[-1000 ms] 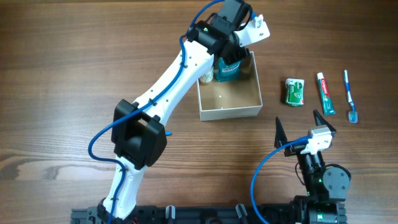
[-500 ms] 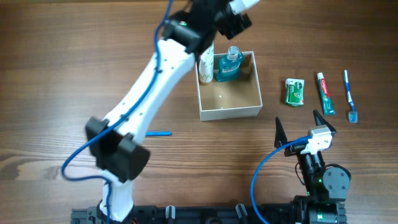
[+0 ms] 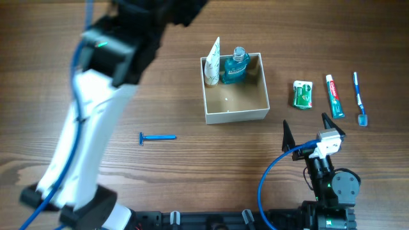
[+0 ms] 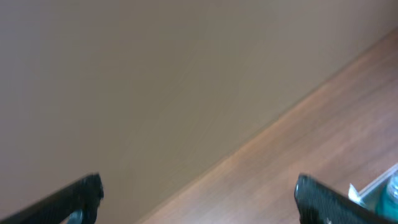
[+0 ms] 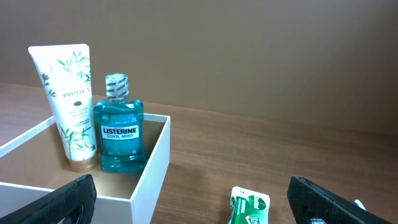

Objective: Pack container

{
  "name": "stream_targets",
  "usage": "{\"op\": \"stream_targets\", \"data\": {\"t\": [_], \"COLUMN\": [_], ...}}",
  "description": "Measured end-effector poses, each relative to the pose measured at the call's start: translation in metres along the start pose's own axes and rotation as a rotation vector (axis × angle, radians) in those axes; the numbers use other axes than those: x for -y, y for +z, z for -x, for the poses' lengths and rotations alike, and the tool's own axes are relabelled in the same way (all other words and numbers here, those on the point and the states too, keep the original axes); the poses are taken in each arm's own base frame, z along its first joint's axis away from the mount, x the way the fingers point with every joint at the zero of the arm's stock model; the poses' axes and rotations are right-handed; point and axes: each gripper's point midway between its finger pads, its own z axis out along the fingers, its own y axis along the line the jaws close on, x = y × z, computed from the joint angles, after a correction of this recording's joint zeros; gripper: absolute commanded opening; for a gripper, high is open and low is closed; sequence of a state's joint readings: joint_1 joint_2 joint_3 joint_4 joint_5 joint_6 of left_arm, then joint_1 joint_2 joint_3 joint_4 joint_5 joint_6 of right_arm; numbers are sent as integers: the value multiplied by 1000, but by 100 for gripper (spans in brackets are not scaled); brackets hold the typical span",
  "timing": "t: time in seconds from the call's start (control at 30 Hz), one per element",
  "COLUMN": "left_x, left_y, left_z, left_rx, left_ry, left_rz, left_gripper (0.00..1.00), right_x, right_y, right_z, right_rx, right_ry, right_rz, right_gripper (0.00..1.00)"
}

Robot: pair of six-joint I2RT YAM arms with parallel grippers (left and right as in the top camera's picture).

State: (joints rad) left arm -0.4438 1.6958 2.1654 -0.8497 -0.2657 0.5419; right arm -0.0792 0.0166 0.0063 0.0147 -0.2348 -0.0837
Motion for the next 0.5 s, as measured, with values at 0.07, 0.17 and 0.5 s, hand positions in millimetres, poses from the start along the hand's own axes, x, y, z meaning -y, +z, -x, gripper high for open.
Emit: {"op": "stream_targets", "data": {"t": [0.07, 0.17, 0.5], "left_x": [-22, -46, -96], "left_y": [-19, -43, -90], "left_z": [-21, -50, -165], "left_rx": [-65, -152, -514], "left_ry": [-42, -107, -435], "left_rz": [31, 71, 212], "left_gripper": [100, 100, 100], "right_x": [0, 0, 0], "right_y": [0, 0, 0], "right_z": [0, 0, 0], "right_rx": [0, 0, 0], "right_ry": [0, 0, 0], "right_rz": [0, 0, 0], "right_gripper": [100, 100, 100]}}
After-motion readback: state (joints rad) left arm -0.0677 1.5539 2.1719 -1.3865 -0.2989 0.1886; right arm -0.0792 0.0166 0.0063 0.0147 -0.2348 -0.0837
